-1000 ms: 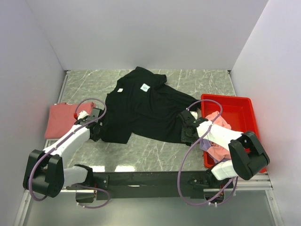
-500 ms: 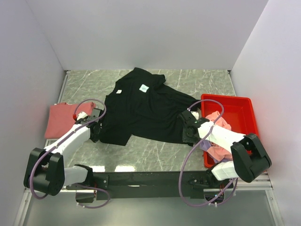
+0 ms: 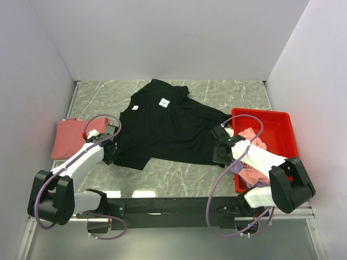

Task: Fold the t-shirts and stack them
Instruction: Flatten the tshirt out

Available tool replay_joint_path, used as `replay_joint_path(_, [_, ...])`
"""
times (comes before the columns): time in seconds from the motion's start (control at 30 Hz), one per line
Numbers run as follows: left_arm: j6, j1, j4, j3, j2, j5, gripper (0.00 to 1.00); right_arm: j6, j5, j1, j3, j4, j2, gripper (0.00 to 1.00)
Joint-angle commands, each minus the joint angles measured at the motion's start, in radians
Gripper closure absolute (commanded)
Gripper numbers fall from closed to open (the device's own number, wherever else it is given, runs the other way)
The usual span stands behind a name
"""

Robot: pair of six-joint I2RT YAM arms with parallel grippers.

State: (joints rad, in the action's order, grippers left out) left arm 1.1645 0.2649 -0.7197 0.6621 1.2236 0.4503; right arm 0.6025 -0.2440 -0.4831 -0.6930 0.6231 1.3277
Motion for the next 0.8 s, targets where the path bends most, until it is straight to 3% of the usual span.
replay_joint_path(0.0, [0.006,-0.009,-0.023,0.022,-0.013,0.044,0.99,0.003,-0.028,0.014,0.006,0.007,-0.012,1.00])
replay_joint_path(0.27, [0.023,-0.009,-0.040,0.025,-0.015,0.065,0.99,0.026,-0.032,0.023,-0.022,0.142,-0.051,0.97])
replay_joint_path(0.47, [0.038,-0.016,-0.063,0.039,-0.003,0.087,0.99,0.025,0.117,0.049,0.006,0.148,-0.070,0.96])
replay_joint_path(0.77, [0.040,-0.032,-0.064,0.056,-0.009,0.099,0.99,0.022,0.143,0.055,0.018,0.165,-0.078,0.83])
